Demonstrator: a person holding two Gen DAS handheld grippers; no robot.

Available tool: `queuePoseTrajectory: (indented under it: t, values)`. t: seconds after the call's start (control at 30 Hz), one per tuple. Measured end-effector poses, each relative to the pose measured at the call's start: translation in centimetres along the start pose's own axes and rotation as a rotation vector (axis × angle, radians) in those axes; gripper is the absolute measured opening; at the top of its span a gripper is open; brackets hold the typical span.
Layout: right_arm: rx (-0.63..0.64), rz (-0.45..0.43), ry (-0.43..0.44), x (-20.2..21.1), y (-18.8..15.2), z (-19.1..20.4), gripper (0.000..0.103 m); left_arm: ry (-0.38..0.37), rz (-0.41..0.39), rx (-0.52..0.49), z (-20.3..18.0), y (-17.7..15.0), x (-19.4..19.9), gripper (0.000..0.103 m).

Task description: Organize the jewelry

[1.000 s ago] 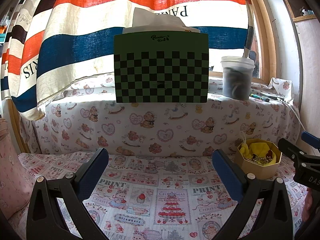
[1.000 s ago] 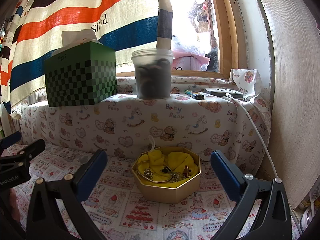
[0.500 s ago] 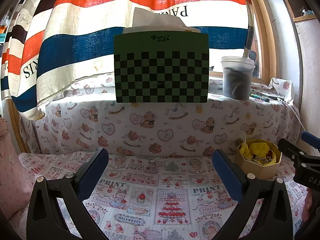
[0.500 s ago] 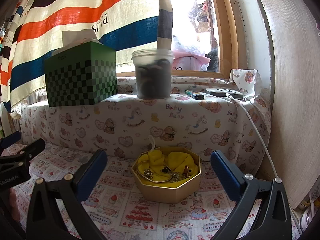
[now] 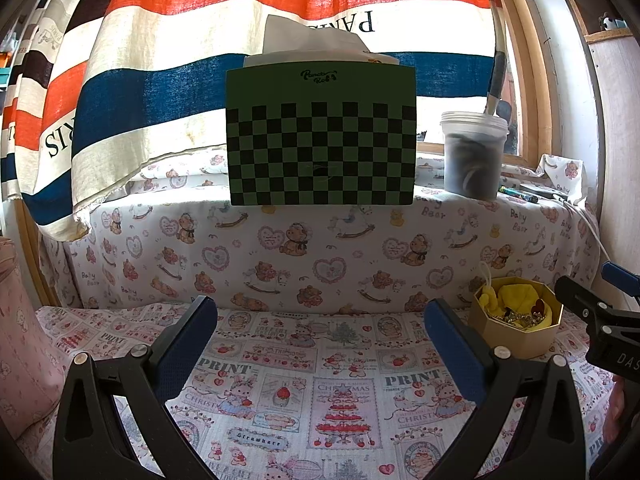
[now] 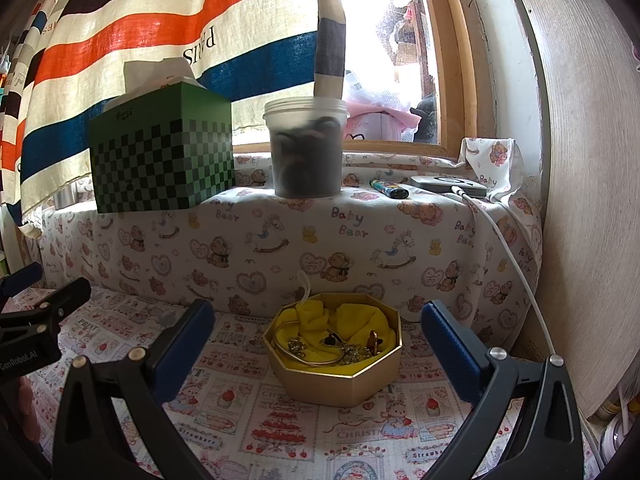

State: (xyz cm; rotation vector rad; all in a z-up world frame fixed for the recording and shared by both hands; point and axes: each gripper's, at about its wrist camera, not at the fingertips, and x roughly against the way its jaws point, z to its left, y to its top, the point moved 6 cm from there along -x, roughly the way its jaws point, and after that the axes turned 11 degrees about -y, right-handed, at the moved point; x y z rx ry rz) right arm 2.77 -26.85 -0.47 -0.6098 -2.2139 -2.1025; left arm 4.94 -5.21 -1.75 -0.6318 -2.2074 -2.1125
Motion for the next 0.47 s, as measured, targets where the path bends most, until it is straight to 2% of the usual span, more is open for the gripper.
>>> queuePoseTrajectory:
  t: [0.47]
  values:
    - [0.001, 0.0, 0.001, -0.03, 0.01, 0.0, 0.103, -0.002, 0.0, 0.001, 0.04, 0.0, -0.01, 0.103]
